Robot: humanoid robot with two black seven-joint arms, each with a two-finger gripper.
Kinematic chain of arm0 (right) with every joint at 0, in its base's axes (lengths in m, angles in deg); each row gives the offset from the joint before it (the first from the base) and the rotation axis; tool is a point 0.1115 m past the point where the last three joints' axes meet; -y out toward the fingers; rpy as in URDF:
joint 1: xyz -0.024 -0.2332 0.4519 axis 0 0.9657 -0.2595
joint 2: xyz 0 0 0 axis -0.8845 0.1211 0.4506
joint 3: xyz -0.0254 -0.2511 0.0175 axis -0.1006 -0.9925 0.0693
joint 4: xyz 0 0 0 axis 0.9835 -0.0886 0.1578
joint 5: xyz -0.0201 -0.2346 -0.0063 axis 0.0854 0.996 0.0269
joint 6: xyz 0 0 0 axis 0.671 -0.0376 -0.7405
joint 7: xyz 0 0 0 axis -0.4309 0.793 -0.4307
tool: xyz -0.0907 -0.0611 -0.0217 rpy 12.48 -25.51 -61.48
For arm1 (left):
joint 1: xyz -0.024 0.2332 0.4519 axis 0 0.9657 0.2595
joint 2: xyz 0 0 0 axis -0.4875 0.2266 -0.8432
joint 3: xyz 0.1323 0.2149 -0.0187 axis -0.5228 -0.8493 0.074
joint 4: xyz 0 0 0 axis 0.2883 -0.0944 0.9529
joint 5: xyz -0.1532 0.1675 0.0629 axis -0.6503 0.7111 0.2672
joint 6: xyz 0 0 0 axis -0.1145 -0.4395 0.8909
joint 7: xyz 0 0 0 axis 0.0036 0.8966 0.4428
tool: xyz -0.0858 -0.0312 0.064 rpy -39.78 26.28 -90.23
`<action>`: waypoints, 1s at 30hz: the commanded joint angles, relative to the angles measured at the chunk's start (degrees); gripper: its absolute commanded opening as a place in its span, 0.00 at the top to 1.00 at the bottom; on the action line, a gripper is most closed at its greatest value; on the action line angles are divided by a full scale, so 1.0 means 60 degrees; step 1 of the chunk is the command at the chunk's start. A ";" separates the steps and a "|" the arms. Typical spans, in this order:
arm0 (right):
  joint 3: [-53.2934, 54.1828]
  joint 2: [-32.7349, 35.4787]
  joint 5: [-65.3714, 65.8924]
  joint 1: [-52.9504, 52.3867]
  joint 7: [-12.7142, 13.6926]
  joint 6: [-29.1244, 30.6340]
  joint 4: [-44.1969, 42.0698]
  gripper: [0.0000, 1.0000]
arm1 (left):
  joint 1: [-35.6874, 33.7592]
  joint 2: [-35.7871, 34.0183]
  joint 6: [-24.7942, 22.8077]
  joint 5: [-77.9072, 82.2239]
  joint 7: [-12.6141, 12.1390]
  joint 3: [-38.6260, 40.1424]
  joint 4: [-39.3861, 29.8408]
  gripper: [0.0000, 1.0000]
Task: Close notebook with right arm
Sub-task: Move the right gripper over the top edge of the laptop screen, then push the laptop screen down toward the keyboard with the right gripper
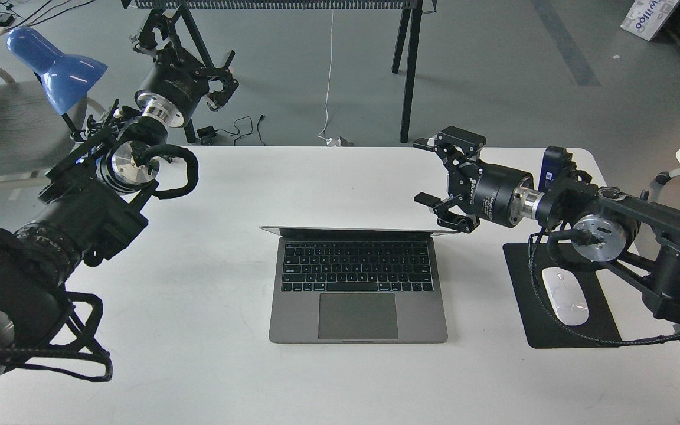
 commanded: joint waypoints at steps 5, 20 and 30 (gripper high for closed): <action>-0.0006 0.0052 0.0635 0.0767 -0.0012 -0.0025 0.0235 0.00 | 0.0003 -0.0003 0.0000 0.0001 0.0014 0.0000 -0.0001 0.00; -0.0006 -0.0226 0.1279 0.2100 -0.0115 -0.0112 0.0132 0.00 | 0.0003 -0.0003 0.0000 -0.0013 0.0014 0.0000 -0.0001 0.00; -0.0020 -0.0782 0.1865 0.2789 -0.0115 -0.0303 -0.0131 0.00 | 0.0003 -0.0003 0.0000 -0.0013 0.0014 0.0000 -0.0001 0.00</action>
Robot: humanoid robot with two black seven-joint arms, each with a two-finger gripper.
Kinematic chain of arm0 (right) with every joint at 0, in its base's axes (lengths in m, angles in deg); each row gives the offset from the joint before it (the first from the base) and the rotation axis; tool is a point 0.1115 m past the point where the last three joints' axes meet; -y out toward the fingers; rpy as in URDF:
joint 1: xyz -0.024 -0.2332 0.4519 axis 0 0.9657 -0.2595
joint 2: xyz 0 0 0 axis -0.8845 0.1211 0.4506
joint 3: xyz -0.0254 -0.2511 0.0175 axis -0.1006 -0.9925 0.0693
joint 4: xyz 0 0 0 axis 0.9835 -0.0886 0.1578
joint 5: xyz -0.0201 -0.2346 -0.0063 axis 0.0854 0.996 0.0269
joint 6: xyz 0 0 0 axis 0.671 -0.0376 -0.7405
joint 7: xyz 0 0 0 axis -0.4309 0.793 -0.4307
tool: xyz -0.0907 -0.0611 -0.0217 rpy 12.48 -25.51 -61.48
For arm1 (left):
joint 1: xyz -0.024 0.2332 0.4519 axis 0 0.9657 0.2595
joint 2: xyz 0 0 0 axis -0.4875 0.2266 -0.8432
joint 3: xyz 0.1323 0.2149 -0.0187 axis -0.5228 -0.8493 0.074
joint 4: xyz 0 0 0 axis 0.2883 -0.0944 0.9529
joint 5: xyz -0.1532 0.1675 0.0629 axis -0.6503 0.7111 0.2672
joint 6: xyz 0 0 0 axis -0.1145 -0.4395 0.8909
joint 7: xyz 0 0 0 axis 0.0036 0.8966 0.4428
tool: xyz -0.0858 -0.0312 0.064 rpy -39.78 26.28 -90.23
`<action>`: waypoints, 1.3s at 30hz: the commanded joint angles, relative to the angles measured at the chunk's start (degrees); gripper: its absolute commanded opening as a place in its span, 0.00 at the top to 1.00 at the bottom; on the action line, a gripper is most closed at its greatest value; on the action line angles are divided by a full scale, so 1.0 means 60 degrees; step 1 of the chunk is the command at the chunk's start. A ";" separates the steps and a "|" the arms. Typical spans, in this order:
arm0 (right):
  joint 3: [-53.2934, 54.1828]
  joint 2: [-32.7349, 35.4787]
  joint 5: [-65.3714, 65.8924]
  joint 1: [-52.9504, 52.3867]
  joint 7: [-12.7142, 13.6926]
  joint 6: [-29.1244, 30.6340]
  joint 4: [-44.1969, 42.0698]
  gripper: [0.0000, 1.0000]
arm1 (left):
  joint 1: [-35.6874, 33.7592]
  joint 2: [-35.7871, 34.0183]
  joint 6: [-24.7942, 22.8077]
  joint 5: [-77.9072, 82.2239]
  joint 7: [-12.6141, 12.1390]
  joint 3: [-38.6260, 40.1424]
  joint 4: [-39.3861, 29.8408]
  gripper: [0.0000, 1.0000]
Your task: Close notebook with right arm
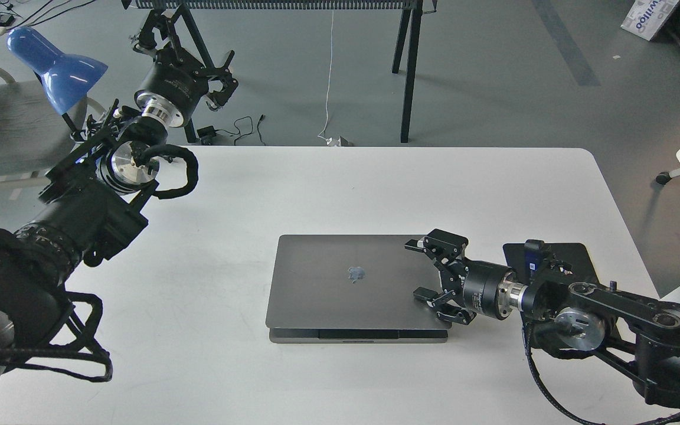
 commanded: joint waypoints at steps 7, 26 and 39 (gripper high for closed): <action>-0.0021 -0.0420 0.0150 0.0233 0.0000 -0.0116 -0.0501 0.00 | -0.0001 0.0000 0.0000 0.0000 -0.0001 0.0001 0.0000 0.00; 0.0094 -0.0157 0.0091 0.0335 -0.0015 -0.0248 0.0113 0.00 | -0.0001 0.0000 0.0000 0.0001 -0.0016 0.0001 0.0000 0.00; 0.3226 0.0943 0.0018 0.0116 -0.0409 -0.0365 0.1316 0.00 | -0.0001 0.0000 0.0000 0.0015 -0.0030 0.0001 0.0000 0.00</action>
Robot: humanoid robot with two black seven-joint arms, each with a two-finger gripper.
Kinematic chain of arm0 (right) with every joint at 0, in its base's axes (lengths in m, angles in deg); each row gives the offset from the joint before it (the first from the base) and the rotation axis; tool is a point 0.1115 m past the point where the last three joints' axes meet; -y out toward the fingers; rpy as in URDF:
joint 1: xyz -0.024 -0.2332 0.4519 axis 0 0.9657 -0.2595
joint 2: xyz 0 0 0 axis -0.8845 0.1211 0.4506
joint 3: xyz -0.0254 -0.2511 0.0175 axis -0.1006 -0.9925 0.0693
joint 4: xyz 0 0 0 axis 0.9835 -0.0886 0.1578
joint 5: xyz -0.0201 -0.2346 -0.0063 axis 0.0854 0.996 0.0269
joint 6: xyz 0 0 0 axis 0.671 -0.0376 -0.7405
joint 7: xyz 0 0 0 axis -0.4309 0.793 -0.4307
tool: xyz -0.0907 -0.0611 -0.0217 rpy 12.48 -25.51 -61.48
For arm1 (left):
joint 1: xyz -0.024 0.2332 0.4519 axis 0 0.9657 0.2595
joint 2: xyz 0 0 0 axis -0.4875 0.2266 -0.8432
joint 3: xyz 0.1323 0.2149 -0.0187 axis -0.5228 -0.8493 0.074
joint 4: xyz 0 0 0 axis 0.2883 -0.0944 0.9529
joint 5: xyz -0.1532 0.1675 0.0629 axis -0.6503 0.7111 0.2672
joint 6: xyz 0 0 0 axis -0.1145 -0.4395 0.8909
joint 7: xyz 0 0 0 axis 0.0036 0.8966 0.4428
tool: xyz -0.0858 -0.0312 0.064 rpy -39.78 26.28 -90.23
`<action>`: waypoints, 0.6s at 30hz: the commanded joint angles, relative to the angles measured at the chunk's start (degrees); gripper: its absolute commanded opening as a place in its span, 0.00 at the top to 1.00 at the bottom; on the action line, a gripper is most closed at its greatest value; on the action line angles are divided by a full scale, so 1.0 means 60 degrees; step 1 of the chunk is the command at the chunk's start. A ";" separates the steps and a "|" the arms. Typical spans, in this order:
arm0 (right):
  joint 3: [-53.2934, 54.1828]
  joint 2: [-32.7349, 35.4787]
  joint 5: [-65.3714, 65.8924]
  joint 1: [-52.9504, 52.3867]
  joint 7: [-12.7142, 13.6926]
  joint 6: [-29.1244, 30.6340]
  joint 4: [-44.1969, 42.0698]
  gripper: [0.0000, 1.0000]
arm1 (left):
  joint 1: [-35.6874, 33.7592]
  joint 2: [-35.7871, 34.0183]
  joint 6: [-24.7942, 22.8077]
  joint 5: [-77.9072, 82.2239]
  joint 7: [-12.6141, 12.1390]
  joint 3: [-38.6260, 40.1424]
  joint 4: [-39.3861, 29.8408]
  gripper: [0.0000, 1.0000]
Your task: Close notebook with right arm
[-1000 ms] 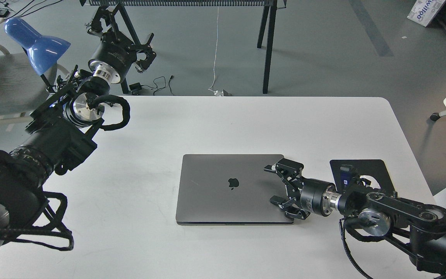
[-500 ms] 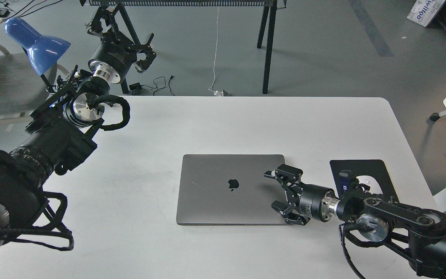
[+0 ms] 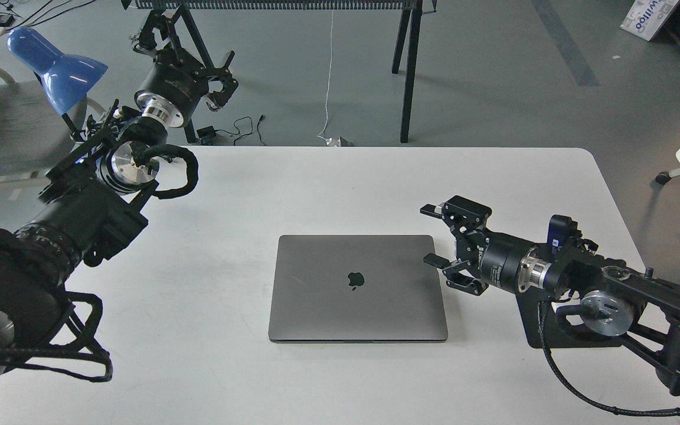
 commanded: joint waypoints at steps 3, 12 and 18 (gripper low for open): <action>0.2280 -0.0102 -0.0015 -0.0130 -0.0299 -0.0074 -0.0628 0.00 | 0.0000 0.0000 0.0000 0.0005 0.0001 -0.0001 0.0000 0.00; 0.5929 -0.1624 -0.0103 -0.0495 -0.0372 0.0321 -0.3204 0.00 | 0.0000 0.0000 0.0000 0.0005 -0.0013 -0.0001 0.0000 0.00; 0.6677 -0.2007 -0.1153 -0.1169 -0.0416 0.1025 -0.5036 0.00 | 0.0000 0.0000 0.0000 0.0005 0.0001 -0.0001 0.0015 0.00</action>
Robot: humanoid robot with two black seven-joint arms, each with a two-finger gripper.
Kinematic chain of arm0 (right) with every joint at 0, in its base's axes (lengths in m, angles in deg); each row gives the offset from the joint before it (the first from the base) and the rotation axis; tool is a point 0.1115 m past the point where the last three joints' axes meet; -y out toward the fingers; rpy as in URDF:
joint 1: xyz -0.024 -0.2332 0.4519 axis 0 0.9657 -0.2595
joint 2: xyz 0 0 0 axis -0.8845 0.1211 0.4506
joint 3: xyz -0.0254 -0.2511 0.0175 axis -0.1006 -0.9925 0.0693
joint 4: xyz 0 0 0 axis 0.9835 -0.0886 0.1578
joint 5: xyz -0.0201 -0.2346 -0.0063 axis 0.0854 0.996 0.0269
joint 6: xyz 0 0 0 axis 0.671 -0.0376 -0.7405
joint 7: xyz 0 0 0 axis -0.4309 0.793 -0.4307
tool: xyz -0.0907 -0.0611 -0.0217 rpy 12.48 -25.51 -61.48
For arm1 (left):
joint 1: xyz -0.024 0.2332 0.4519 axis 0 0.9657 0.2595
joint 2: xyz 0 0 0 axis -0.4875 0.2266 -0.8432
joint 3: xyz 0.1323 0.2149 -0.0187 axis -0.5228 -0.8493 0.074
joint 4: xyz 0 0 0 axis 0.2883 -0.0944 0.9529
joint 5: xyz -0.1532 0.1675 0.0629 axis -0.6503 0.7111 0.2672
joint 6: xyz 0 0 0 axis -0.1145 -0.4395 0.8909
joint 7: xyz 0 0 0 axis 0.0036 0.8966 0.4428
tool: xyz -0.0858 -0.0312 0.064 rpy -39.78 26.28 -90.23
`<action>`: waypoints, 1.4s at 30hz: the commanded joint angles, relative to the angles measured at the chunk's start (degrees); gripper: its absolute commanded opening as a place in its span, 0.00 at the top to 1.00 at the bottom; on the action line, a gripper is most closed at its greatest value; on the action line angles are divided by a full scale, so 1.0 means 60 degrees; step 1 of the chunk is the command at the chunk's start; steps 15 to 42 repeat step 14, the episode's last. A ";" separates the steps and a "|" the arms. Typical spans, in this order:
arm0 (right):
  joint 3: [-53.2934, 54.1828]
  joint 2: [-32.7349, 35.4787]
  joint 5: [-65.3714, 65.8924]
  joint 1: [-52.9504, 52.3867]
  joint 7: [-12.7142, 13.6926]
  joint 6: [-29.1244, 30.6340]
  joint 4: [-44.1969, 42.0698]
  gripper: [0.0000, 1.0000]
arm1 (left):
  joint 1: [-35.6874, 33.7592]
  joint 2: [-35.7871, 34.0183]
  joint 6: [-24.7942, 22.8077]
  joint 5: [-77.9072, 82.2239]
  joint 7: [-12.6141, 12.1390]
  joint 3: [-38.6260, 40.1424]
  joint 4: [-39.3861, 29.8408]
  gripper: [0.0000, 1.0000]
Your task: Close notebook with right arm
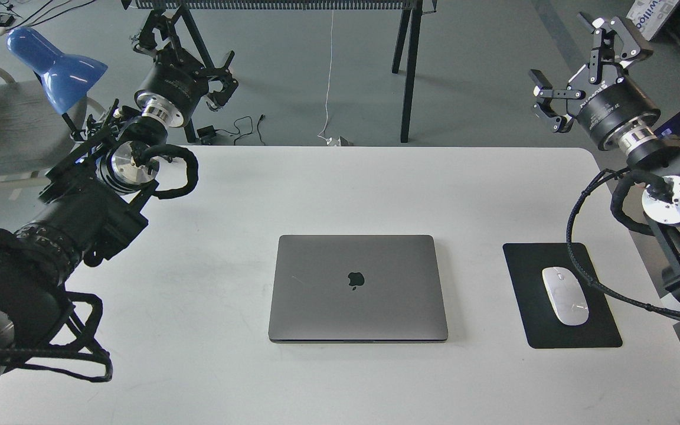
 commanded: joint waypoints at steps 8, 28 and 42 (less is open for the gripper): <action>0.0164 -0.0519 -0.2786 -0.0347 -0.0210 0.0148 -0.1033 0.00 | 0.0000 0.0000 0.0000 0.0001 -0.0012 0.0001 -0.0006 0.00; 0.0106 -0.0711 -0.2801 -0.0421 -0.0254 0.0191 -0.1283 0.00 | 0.0000 0.0000 0.0000 0.0001 -0.0012 0.0001 0.0008 0.00; 0.0106 -0.0711 -0.2801 -0.0421 -0.0254 0.0191 -0.1283 0.00 | 0.0000 0.0000 0.0000 0.0001 -0.0012 0.0001 0.0008 0.00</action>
